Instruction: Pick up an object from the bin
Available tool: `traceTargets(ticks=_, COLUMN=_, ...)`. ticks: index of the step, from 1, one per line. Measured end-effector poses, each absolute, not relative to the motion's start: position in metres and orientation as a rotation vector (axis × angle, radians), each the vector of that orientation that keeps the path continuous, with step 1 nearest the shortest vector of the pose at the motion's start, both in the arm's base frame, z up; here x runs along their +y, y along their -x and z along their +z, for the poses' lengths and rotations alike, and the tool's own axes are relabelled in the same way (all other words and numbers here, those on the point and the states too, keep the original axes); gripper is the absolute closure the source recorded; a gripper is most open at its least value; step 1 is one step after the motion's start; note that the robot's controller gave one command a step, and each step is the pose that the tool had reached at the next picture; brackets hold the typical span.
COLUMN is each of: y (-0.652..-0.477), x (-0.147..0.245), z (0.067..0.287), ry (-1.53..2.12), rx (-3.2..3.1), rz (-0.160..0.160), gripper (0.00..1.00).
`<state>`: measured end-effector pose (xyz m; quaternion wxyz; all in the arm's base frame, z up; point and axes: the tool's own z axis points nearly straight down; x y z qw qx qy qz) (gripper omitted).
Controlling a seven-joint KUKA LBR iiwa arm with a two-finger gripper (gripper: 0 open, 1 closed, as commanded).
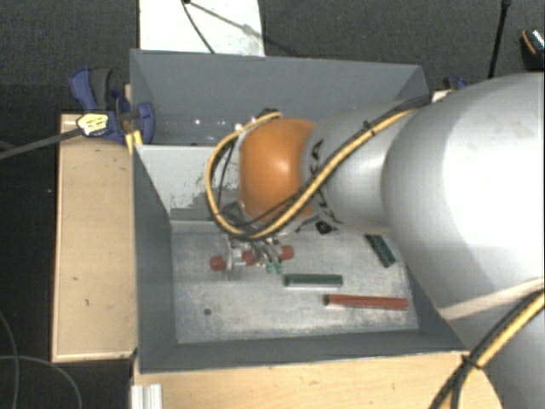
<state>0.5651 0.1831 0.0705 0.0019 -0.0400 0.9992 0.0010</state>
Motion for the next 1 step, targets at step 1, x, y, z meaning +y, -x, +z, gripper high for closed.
traceTargets(ticks=1, y=-0.5701, x=0.2222, z=0.205, ry=0.685, rx=3.056, rz=0.004, gripper=1.0)
